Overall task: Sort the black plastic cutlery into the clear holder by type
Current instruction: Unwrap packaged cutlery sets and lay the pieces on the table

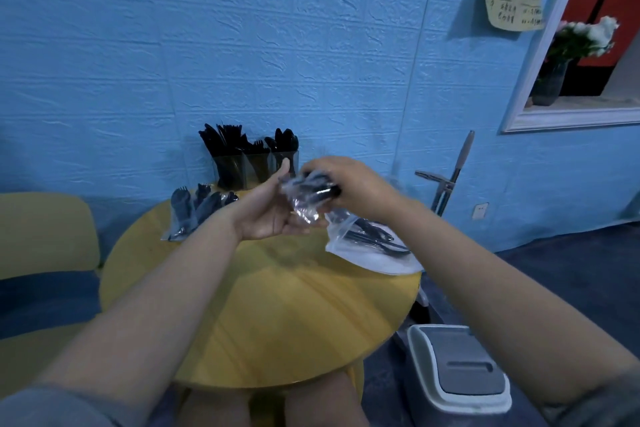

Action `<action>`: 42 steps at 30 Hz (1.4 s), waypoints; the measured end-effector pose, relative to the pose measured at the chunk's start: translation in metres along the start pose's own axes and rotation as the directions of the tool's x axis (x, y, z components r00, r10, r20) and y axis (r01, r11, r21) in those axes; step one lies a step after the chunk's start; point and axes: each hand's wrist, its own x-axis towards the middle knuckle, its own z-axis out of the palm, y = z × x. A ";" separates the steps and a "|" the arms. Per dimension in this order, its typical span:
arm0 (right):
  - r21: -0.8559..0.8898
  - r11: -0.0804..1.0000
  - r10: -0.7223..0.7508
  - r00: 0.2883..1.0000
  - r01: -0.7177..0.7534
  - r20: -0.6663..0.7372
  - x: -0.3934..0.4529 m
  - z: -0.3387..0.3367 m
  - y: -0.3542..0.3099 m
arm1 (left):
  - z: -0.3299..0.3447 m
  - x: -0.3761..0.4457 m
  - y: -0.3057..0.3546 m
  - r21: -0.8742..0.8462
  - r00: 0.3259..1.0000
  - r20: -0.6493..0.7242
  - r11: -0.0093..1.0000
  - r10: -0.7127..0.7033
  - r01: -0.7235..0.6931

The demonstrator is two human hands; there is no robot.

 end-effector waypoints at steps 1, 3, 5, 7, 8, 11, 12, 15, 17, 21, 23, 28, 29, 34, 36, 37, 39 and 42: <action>-0.087 0.995 -0.039 0.998 0.043 0.048 0.007 0.012 0.004 | -0.006 -0.005 -0.001 -0.007 1.000 -0.011 1.000 -0.008 0.008; -0.252 0.958 -0.111 0.988 0.136 0.111 0.020 0.035 0.011 | -0.017 -0.012 -0.002 -0.034 0.999 -0.044 0.999 -0.008 0.006; -0.380 0.902 -0.168 0.978 0.203 0.123 0.033 0.053 0.016 | -0.028 -0.016 -0.004 -0.075 0.998 -0.067 0.997 0.017 -0.022; -0.476 0.860 -0.135 0.982 0.184 0.134 0.045 0.069 0.015 | -0.043 -0.014 -0.008 -0.078 0.992 -0.120 0.996 0.035 -0.044; -0.503 0.850 -0.092 0.985 0.153 0.144 0.050 0.077 0.014 | -0.051 -0.013 -0.009 -0.051 0.987 -0.156 0.998 0.038 -0.046; -0.504 0.863 0.085 0.979 0.020 0.185 0.067 0.103 0.017 | -0.075 -0.004 -0.013 0.063 0.960 -0.277 0.998 0.028 -0.011; -0.494 0.870 0.122 0.971 -0.005 0.205 0.071 0.111 0.018 | -0.082 0.000 -0.014 0.100 0.949 -0.315 0.995 0.018 0.015; -0.379 0.921 0.200 0.943 -0.088 0.266 0.081 0.136 0.023 | -0.101 0.016 -0.017 0.244 0.910 -0.414 0.962 -0.012 0.124; -0.289 0.944 0.250 0.920 -0.162 0.302 0.085 0.152 0.028 | -0.111 0.028 -0.022 0.303 0.875 -0.484 0.936 -0.011 0.180; -0.192 0.947 0.312 0.874 -0.256 0.373 0.093 0.167 0.032 | -0.127 0.046 -0.029 0.695 0.789 -0.578 0.634 0.210 0.340; -0.175 0.949 0.311 0.866 -0.261 0.392 0.096 0.167 0.031 | -0.128 0.047 -0.030 0.769 0.739 -0.624 0.369 0.253 0.522; -0.273 0.932 0.314 0.905 -0.238 0.286 0.084 0.152 0.040 | -0.124 0.044 -0.031 0.739 0.669 -0.659 0.132 0.345 0.660; -0.298 0.926 0.315 0.908 -0.231 0.275 0.079 0.146 0.041 | -0.119 0.045 -0.030 0.762 0.670 -0.630 0.145 0.392 0.632; -0.324 0.912 0.314 0.936 -0.252 0.157 0.041 0.102 0.045 | -0.073 0.052 -0.029 0.894 0.732 -0.440 0.175 0.520 0.413; -0.247 0.933 0.262 0.965 -0.261 -0.030 0.021 0.080 0.047 | -0.050 0.053 -0.031 0.947 0.791 -0.303 0.257 0.531 0.190; -0.198 0.945 0.230 0.960 -0.259 -0.158 0.009 0.071 0.048 | -0.037 0.053 -0.032 0.959 0.818 -0.197 0.278 0.541 0.048; -0.097 0.951 0.238 0.894 -0.295 -0.380 -0.018 0.056 0.053 | -0.009 0.052 -0.035 0.943 0.844 0.017 0.271 0.536 -0.191; -0.002 0.919 0.341 0.797 -0.394 -0.498 -0.059 0.041 0.060 | 0.023 0.059 -0.040 0.958 0.887 0.197 0.111 0.418 -0.265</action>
